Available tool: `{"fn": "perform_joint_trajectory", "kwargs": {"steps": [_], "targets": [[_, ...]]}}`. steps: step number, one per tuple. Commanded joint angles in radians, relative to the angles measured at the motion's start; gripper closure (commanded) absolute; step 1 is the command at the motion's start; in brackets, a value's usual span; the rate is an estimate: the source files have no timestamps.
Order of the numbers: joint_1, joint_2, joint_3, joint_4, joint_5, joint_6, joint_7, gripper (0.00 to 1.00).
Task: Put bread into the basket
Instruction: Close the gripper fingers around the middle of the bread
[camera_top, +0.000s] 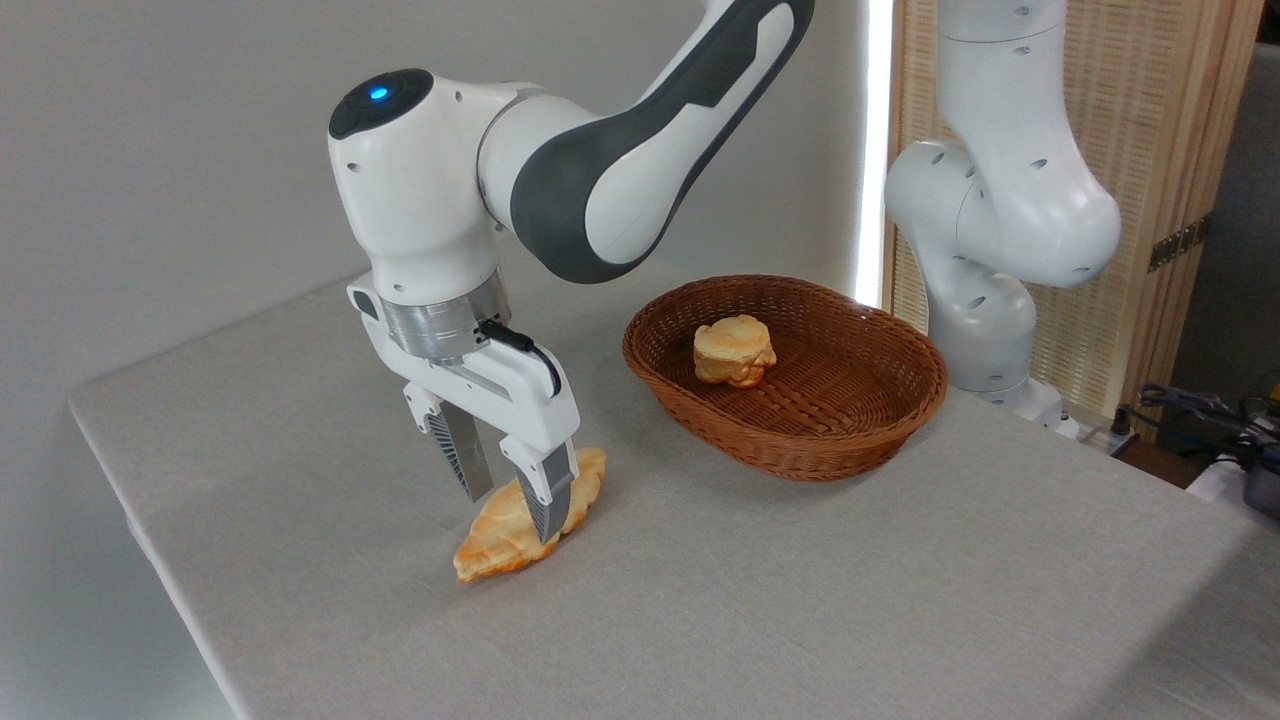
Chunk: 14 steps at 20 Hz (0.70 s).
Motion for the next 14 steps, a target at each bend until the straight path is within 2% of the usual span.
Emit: {"fn": "perform_joint_trajectory", "kwargs": {"steps": [1, 14], "targets": [[0.0, 0.006, 0.005, 0.003, -0.022, 0.024, 0.006, 0.0], [-0.003, 0.025, 0.005, 0.0, -0.009, 0.018, 0.012, 0.01]]}}
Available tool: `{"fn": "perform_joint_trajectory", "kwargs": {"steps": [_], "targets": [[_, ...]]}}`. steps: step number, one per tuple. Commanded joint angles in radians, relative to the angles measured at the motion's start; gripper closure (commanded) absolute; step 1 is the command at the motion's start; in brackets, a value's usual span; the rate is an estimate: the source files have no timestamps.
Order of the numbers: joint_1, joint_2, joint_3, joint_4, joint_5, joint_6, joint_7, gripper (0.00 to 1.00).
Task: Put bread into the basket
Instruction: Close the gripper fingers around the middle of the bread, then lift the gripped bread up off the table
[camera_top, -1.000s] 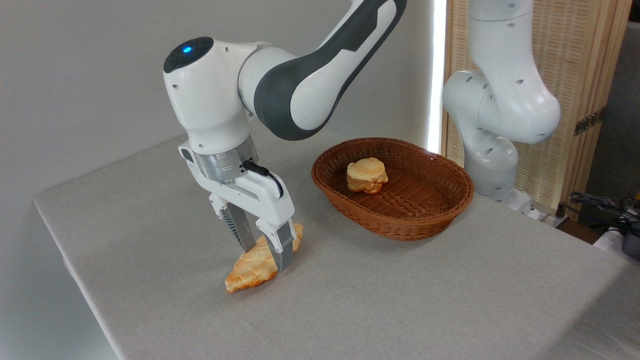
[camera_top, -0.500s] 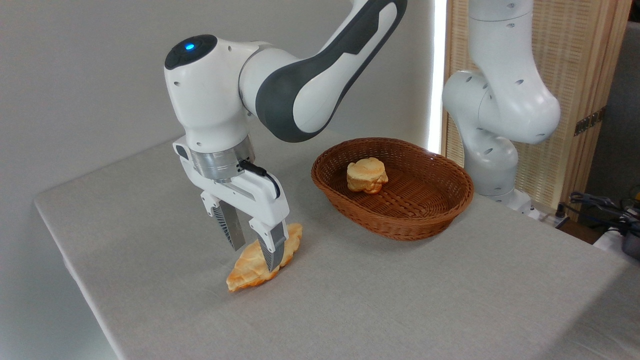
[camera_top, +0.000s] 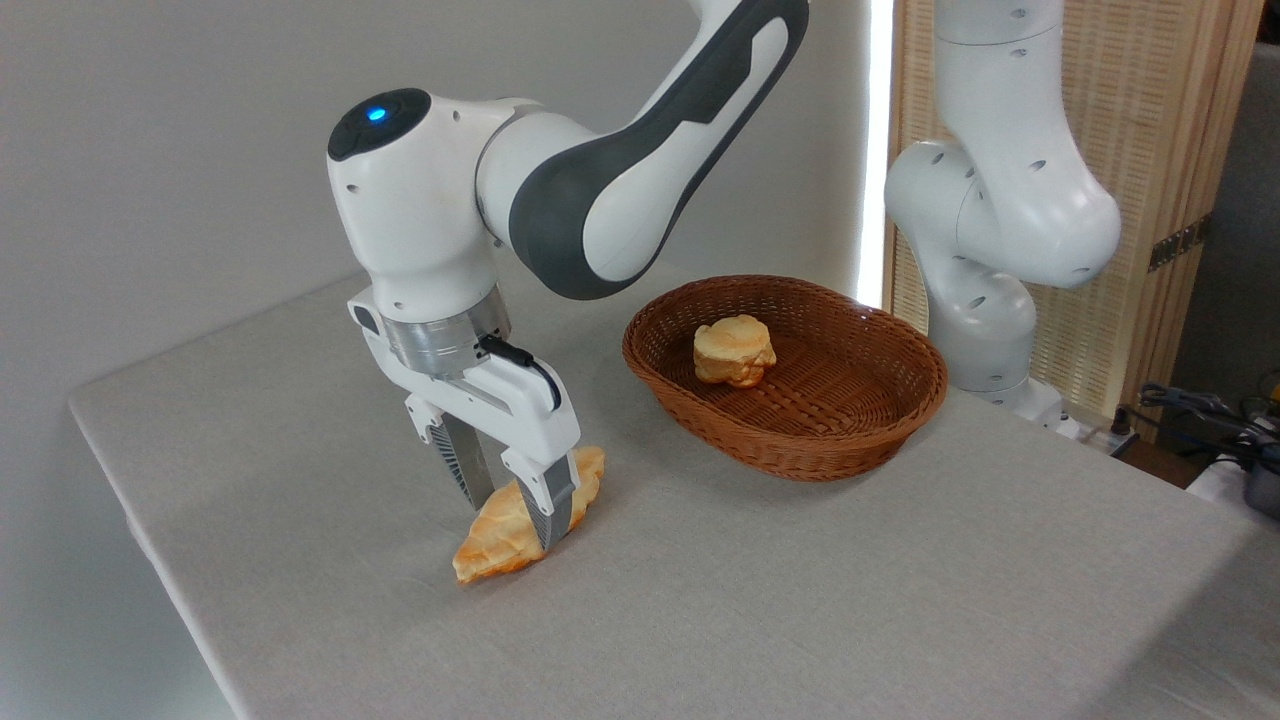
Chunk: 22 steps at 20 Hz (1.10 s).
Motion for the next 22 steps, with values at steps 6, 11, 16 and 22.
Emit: {"fn": "perform_joint_trajectory", "kwargs": {"steps": [6, 11, 16, 22], "targets": [[-0.003, 0.001, 0.005, 0.002, -0.005, 0.014, 0.015, 0.55], [-0.003, 0.001, 0.005, 0.002, -0.005, 0.014, 0.016, 0.55], [-0.003, -0.012, 0.005, 0.013, -0.005, 0.01, 0.017, 0.52], [-0.003, -0.089, 0.004, 0.023, -0.013, 0.002, 0.032, 0.48]]}}
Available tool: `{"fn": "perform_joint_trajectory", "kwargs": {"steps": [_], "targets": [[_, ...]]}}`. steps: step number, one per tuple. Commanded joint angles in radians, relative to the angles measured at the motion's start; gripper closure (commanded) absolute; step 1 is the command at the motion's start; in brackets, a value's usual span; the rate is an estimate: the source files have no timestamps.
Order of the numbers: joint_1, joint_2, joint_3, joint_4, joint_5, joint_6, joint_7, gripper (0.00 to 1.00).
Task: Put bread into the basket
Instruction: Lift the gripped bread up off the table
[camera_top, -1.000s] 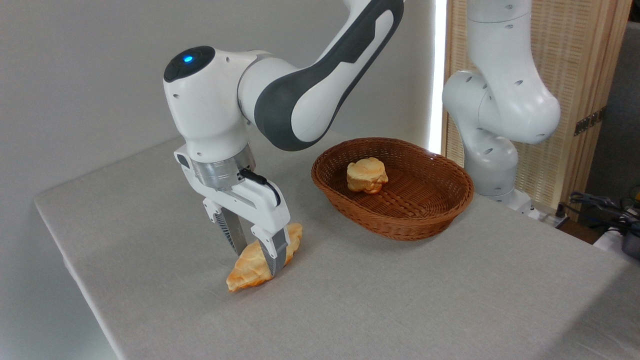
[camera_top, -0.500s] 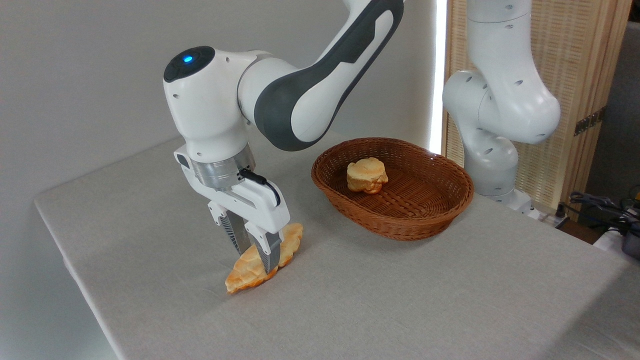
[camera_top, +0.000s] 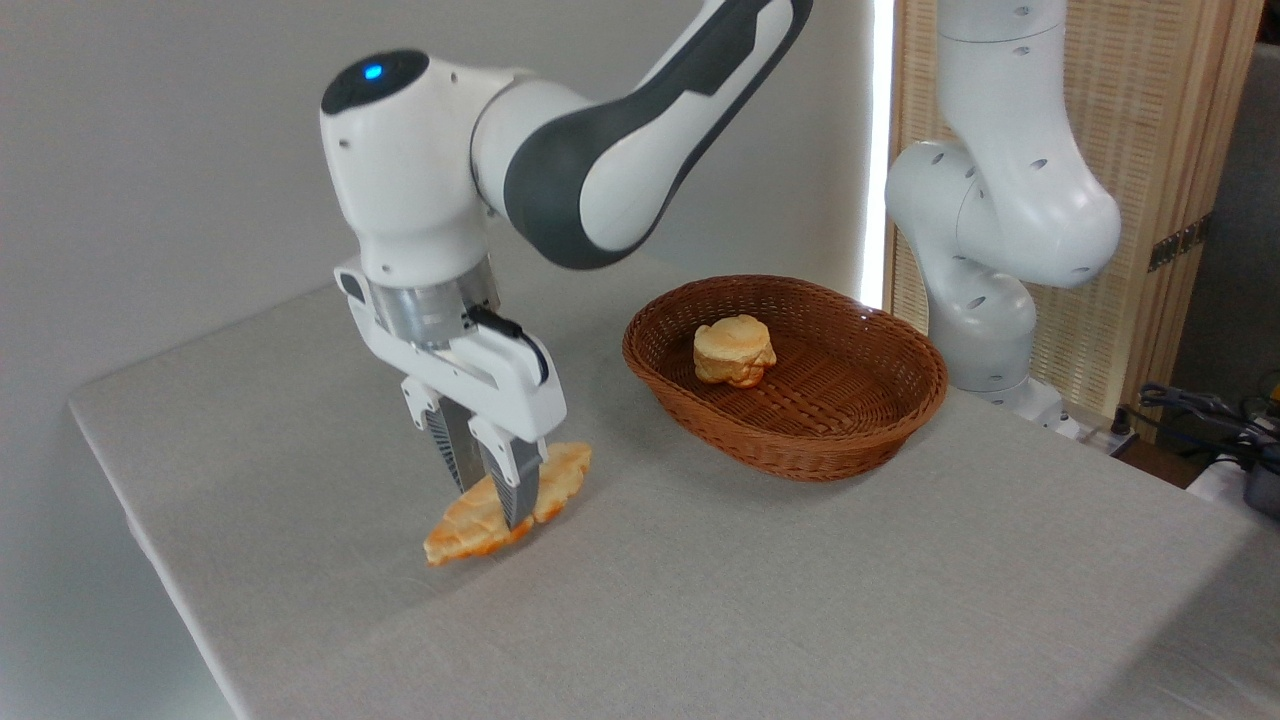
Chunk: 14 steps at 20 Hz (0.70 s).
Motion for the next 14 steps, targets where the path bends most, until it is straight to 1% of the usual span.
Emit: {"fn": "perform_joint_trajectory", "kwargs": {"steps": [1, 5, 11, 14], "targets": [[-0.003, -0.075, 0.004, -0.006, -0.014, 0.0, 0.022, 0.47], [-0.006, -0.177, 0.002, -0.008, -0.019, -0.042, 0.02, 0.47], [-0.009, -0.318, 0.005, -0.024, -0.017, -0.188, 0.03, 0.47], [-0.01, -0.396, 0.005, -0.09, -0.017, -0.246, 0.066, 0.47]]}}
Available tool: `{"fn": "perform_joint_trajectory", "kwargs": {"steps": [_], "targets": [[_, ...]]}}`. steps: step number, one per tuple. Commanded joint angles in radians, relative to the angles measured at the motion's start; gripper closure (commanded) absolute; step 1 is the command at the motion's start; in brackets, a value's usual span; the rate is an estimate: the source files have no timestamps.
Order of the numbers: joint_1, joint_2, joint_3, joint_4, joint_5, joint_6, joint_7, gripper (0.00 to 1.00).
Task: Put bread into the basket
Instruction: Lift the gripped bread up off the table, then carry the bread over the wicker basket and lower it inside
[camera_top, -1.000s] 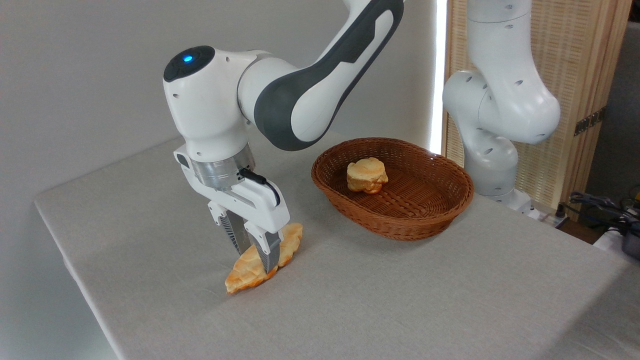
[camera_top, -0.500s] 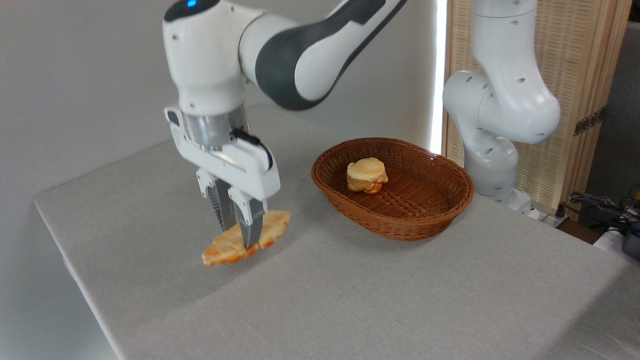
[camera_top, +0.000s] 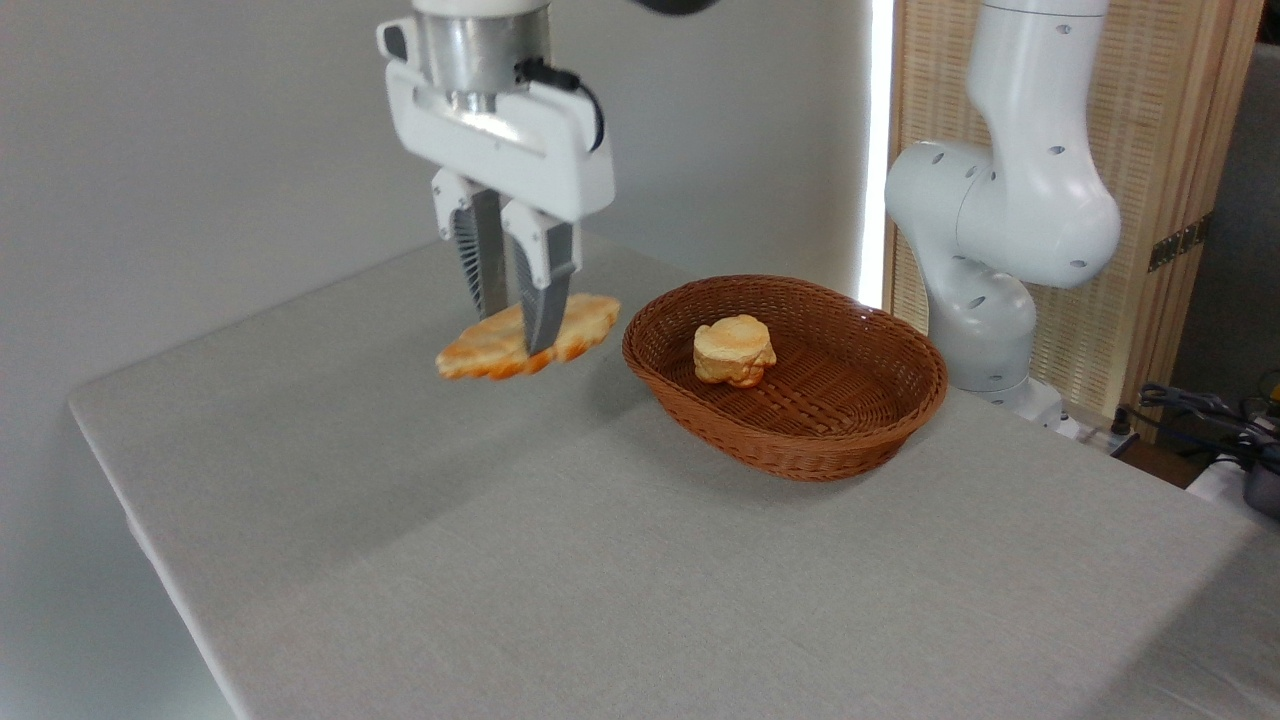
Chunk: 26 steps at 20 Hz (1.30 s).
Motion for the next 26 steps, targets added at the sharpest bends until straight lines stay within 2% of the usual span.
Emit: {"fn": "perform_joint_trajectory", "kwargs": {"steps": [1, 4, 10, 17, 20, 26], "targets": [[-0.005, -0.117, 0.006, -0.114, -0.017, -0.052, 0.071, 0.47], [-0.005, -0.193, 0.008, -0.188, -0.016, -0.102, 0.131, 0.47], [0.004, -0.271, 0.017, -0.318, -0.008, -0.168, 0.217, 0.47], [0.006, -0.294, 0.059, -0.427, -0.004, -0.171, 0.231, 0.46], [0.006, -0.293, 0.059, -0.441, -0.004, -0.183, 0.231, 0.38], [0.006, -0.288, 0.063, -0.456, -0.004, -0.21, 0.238, 0.33]]}}
